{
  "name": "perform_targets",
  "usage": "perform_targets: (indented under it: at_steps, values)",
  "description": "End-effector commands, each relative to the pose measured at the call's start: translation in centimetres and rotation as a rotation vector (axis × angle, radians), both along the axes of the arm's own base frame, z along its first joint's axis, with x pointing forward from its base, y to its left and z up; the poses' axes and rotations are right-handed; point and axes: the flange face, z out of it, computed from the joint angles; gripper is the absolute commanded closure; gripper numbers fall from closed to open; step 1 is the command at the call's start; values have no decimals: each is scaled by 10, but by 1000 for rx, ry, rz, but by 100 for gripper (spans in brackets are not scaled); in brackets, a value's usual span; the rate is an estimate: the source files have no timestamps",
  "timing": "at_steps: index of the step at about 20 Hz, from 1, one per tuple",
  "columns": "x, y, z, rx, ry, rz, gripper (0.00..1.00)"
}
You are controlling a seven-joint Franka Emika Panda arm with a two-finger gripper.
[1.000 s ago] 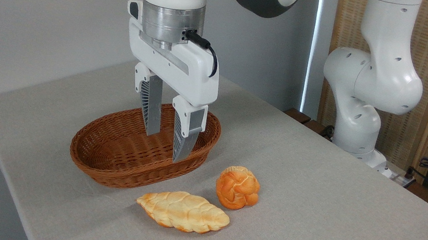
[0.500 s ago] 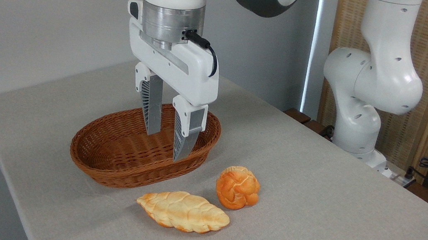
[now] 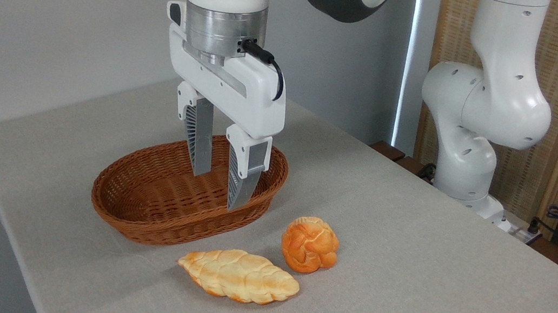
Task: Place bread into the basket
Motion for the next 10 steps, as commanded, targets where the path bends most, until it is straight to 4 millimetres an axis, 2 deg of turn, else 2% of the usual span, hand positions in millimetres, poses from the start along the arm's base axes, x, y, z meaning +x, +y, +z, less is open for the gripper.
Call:
perform_targets:
  at_steps: [1,10]
  values:
    - [-5,0,8,-18,15,-9,0]
    - [-5,12,2,-15,34,-24,0]
